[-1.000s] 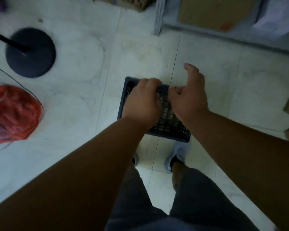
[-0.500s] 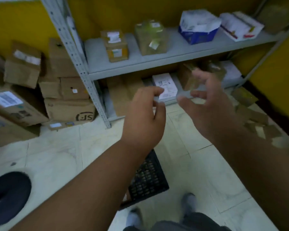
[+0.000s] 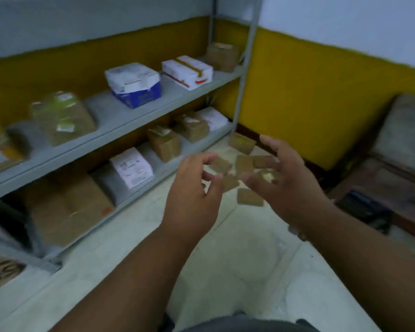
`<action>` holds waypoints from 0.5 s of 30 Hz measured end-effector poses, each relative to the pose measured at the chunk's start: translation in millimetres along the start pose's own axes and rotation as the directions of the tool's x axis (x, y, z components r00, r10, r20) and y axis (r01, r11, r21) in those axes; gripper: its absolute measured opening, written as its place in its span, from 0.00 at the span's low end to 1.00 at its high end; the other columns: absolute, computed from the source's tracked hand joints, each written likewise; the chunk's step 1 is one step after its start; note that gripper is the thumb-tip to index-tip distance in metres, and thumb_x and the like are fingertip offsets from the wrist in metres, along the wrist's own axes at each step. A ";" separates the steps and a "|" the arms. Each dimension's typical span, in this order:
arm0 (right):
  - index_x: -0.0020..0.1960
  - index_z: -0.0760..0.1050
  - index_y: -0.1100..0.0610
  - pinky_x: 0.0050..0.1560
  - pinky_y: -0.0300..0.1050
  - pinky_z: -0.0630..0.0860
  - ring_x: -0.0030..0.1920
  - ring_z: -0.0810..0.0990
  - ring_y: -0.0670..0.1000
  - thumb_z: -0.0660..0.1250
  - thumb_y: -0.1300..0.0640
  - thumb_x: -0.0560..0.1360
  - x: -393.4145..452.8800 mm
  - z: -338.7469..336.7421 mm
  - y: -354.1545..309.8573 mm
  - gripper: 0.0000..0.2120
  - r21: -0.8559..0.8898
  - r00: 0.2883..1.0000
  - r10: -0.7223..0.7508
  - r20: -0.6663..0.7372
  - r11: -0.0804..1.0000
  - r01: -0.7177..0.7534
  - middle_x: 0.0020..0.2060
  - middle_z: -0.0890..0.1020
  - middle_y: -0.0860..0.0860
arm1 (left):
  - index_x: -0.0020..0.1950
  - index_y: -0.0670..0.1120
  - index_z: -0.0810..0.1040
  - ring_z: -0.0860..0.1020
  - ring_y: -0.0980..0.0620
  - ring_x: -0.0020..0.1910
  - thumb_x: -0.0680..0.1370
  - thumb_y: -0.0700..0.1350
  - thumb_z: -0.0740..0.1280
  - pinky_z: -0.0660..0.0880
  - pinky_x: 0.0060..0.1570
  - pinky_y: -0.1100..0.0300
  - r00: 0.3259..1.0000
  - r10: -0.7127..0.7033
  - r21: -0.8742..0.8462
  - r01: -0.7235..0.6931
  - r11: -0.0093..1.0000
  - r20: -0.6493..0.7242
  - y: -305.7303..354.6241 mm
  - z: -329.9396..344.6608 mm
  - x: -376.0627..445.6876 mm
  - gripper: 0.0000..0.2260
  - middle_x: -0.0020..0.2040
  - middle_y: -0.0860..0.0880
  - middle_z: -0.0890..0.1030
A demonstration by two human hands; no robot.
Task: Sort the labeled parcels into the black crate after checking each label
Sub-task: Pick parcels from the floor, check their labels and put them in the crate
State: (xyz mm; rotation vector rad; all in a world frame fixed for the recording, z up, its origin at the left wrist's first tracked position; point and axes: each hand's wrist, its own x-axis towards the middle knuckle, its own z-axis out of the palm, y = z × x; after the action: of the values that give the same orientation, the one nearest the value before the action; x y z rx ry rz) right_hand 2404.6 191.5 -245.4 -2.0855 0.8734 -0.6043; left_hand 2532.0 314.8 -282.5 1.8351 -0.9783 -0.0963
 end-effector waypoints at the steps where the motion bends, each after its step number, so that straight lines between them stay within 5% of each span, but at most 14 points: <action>1: 0.74 0.60 0.36 0.58 0.44 0.75 0.61 0.71 0.41 0.74 0.41 0.68 7.6 -20.5 17.7 0.38 -0.012 1.000 0.021 -0.022 1.000 -0.021 0.69 0.68 0.40 | 0.61 0.67 0.67 0.73 0.70 0.53 0.76 0.58 0.59 0.71 0.41 0.72 1.000 0.004 -0.020 -0.003 1.000 0.020 8.6 23.6 10.5 0.14 0.55 0.64 0.72; 4: 0.74 0.59 0.35 0.51 0.32 0.70 0.63 0.70 0.39 0.76 0.46 0.70 26.3 -76.8 65.7 0.38 -0.002 0.992 0.106 -0.073 0.994 -0.106 0.70 0.67 0.37 | 0.63 0.63 0.70 0.73 0.69 0.53 0.78 0.53 0.63 0.71 0.43 0.71 0.997 -0.008 -0.090 0.015 0.996 0.070 26.5 94.1 37.4 0.14 0.55 0.64 0.72; 8: 0.73 0.60 0.35 0.51 0.34 0.70 0.65 0.71 0.40 0.78 0.47 0.69 49.1 -111.9 108.5 0.39 0.050 0.985 0.159 -0.062 0.986 -0.156 0.65 0.66 0.34 | 0.65 0.59 0.71 0.75 0.64 0.53 0.78 0.52 0.63 0.75 0.46 0.66 0.986 -0.028 -0.145 0.052 0.988 0.163 38.9 160.3 51.8 0.15 0.56 0.61 0.73; 12: 0.59 0.66 0.29 0.39 0.25 0.71 0.50 0.74 0.27 0.79 0.51 0.69 88.9 -107.7 132.5 0.30 0.100 0.984 0.175 -0.028 0.980 -0.171 0.51 0.68 0.23 | 0.63 0.57 0.73 0.75 0.63 0.52 0.78 0.52 0.64 0.76 0.45 0.65 0.980 -0.046 -0.151 0.076 0.986 0.194 28.9 197.1 86.0 0.14 0.55 0.60 0.74; 15: 0.51 0.65 0.26 0.31 0.19 0.68 0.46 0.69 0.17 0.79 0.55 0.68 123.9 -102.3 154.0 0.30 0.138 0.978 0.206 -0.009 0.969 -0.203 0.49 0.68 0.28 | 0.63 0.55 0.73 0.76 0.62 0.51 0.78 0.51 0.67 0.76 0.45 0.64 0.967 -0.076 -0.143 0.113 0.983 0.243 15.1 226.8 115.2 0.13 0.55 0.60 0.75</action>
State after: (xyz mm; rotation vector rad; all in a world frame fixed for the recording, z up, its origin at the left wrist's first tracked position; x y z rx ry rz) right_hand 2359.6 -20.9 -294.3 -1.8415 1.0176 -0.5624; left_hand 2493.5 69.6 -340.4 1.7519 -1.0153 -0.4474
